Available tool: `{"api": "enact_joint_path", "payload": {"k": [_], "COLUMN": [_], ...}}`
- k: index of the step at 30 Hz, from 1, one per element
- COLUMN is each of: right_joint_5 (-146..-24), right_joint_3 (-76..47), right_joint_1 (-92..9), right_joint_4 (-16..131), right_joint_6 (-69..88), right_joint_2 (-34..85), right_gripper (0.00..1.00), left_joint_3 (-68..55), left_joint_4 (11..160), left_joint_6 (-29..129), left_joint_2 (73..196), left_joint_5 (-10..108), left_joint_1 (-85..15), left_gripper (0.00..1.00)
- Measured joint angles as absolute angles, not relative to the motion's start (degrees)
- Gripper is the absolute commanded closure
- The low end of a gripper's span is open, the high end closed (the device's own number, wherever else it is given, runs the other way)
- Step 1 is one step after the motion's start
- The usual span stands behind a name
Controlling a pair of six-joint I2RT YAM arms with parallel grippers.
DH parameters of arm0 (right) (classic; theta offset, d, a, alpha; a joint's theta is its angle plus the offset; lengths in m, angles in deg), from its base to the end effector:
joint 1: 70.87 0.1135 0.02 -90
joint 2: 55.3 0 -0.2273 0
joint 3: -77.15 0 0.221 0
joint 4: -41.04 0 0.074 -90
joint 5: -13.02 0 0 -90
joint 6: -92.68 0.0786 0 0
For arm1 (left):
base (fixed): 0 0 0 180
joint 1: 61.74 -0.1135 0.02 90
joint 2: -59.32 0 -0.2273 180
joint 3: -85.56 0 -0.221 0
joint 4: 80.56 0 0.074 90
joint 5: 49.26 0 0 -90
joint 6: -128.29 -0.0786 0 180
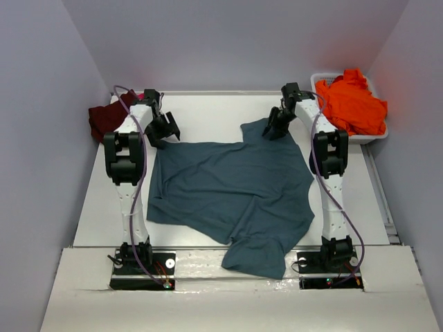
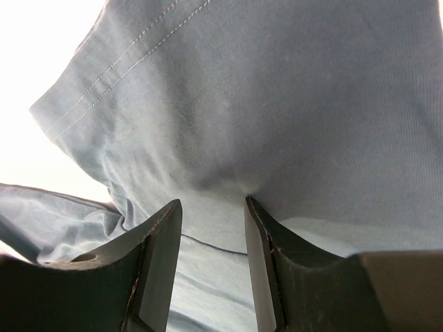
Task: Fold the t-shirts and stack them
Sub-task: Flatten the tshirt out
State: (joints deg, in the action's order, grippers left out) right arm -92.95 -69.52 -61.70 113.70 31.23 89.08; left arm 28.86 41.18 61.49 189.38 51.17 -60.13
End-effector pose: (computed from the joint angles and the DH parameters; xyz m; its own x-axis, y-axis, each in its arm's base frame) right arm 0.4663 0.0972 0.1138 -0.9336 0.3147 -0.1712 0.2297 0.8925 0.3882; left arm 0.4491 -0.0269 0.1243 -0.8738 -0.3630 -0.3235 -0.2613 0.9117 -0.3172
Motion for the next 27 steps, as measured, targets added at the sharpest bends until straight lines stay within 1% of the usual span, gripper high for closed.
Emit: {"api": "enact_joint_path", "payload": {"k": [11, 14, 15, 16, 19, 27], "right_joint_5": [-98.33, -99.38, -99.75, -100.40, -101.39, -101.60], "right_joint_3": [-79.53, -82.31, -82.72, -83.12, -84.19, -85.48], "right_joint_1": [-67.05, -67.90, -68.23, -68.60, -69.54, -71.34], "right_joint_4": [115.28, 114.95, 114.71, 114.25, 112.63, 108.83], "right_joint_6": [33.18, 33.24, 33.40, 33.59, 33.97, 33.27], "right_joint_2": [95.26, 96.92, 97.19, 97.47, 98.10, 98.94], "right_gripper": [0.49, 0.46, 0.43, 0.42, 0.41, 0.40], "left_joint_3": [43.04, 45.29, 46.19, 46.69, 49.19, 50.72], "left_joint_4": [38.91, 39.52, 40.30, 40.68, 43.12, 48.81], "left_joint_6": [61.73, 61.86, 62.05, 62.27, 63.43, 65.75], "left_joint_2": [197.71, 199.02, 199.65, 199.98, 201.64, 202.93], "left_joint_5": [54.15, 55.52, 56.14, 56.42, 57.78, 58.32], "left_joint_1": [-60.33, -60.37, -60.37, -60.37, -60.37, -60.90], "left_gripper": [0.14, 0.14, 0.14, 0.14, 0.14, 0.14]}}
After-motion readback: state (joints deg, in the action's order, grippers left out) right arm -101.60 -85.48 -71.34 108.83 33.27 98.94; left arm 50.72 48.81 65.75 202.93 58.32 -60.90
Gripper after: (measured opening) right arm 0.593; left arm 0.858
